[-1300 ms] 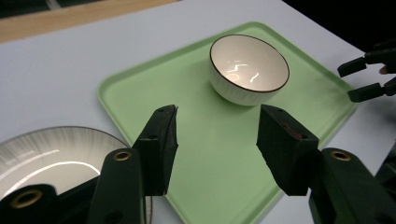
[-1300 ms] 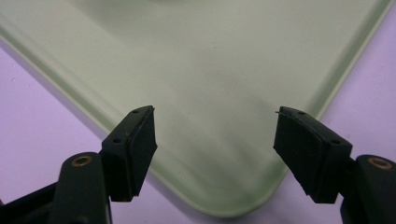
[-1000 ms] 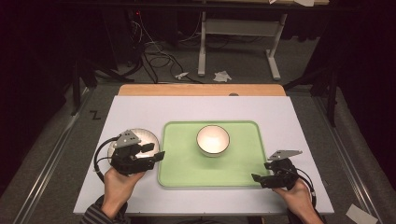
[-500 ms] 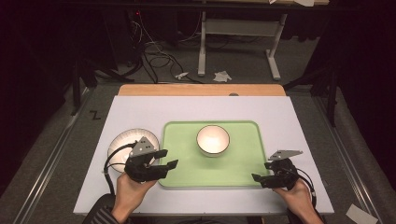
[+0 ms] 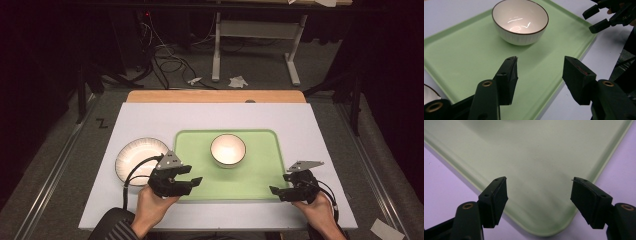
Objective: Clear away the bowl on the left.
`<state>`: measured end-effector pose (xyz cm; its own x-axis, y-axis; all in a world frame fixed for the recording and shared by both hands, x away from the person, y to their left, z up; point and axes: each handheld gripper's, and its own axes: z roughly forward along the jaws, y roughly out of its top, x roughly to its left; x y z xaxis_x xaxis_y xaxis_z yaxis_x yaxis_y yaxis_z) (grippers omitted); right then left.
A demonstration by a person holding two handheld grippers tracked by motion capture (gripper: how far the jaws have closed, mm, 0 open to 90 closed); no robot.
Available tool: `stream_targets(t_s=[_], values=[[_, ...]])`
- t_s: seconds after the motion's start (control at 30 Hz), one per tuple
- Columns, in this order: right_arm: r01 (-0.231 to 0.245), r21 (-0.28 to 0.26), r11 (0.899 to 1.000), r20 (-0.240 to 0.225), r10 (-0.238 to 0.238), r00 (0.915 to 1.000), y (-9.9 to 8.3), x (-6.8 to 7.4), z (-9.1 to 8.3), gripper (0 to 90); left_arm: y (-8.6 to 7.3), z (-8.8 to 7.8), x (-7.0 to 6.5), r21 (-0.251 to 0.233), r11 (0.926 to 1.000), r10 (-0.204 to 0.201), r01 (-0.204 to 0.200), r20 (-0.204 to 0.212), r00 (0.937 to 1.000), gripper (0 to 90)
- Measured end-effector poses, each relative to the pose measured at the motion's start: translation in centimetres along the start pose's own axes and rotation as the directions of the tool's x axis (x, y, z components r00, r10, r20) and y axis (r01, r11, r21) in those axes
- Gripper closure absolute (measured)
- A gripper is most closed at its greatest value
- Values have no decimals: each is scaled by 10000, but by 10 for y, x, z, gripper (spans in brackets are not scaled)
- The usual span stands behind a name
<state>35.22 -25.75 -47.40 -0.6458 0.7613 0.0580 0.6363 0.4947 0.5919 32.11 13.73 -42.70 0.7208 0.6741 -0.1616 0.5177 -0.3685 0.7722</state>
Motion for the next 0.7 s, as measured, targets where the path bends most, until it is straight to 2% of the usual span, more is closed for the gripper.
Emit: stream_targets(t_s=[0.4, 0.7], values=[[-47, 10, 10000, -38, 47, 10000, 0, 0, 0, 309, 3, 20, 3, 288, 9996, -44, 41, 104, 9999, 452], [-58, -1, 10000, -34, 58, 10000, 0, 0, 0, 308, 1, 33, 13, 611, 9975, -368, 362, 84, 9993, 448]])
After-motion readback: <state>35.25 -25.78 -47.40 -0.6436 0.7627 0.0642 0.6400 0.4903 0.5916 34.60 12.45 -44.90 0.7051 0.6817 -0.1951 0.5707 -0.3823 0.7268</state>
